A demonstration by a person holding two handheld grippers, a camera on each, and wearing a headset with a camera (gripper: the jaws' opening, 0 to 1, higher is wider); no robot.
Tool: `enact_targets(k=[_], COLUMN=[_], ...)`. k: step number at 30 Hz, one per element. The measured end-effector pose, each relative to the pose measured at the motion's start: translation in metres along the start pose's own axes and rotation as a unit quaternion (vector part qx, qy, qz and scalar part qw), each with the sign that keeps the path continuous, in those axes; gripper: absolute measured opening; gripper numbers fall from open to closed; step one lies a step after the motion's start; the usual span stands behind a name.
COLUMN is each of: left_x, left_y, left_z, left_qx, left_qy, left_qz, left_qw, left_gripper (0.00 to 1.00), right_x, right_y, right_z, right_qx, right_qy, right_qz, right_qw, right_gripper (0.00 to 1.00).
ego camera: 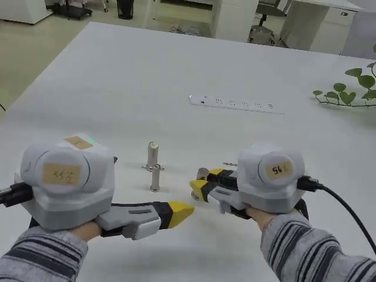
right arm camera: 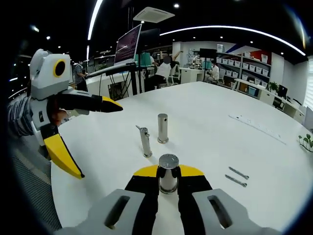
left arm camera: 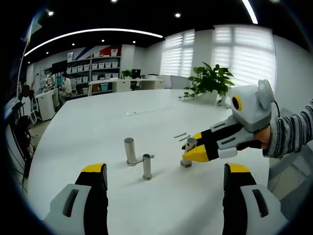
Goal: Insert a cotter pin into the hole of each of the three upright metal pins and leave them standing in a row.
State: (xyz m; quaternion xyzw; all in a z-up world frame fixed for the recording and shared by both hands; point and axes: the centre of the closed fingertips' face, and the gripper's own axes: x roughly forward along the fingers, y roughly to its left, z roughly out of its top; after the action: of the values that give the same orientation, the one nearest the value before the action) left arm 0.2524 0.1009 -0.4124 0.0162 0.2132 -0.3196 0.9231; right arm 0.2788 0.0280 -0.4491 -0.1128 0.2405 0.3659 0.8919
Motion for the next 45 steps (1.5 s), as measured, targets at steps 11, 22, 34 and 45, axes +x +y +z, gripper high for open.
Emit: enact_targets(k=[11,22,34,45], left_x=[0.001,0.002,0.003,0.004], left_y=[-0.002,-0.005,-0.007,-0.01], left_z=[-0.002,-0.003,-0.004,-0.003], left_qx=[0.003,0.006,0.009,0.011], left_qy=[0.004,0.007,0.008,0.006], left_qz=[-0.002,-0.006,-0.008,-0.01], left_qw=[1.0,0.9999,0.9999,0.9999], left_gripper=[0.97,0.97,0.97,0.97], right_x=[-0.008,-0.011,-0.013,-0.019], right_y=[0.01,0.011,0.01,0.012], right_z=[-0.016,-0.024,-0.026,-0.02], right_qx=[0.007,0.006,0.003,0.004], right_qy=[0.011,0.016,0.016,0.016], right_qz=[0.001,-0.003,-0.015,0.005], right_qw=[0.9999,0.9999,0.9997,0.9999], right_gripper=[0.08,0.08,0.09,0.18])
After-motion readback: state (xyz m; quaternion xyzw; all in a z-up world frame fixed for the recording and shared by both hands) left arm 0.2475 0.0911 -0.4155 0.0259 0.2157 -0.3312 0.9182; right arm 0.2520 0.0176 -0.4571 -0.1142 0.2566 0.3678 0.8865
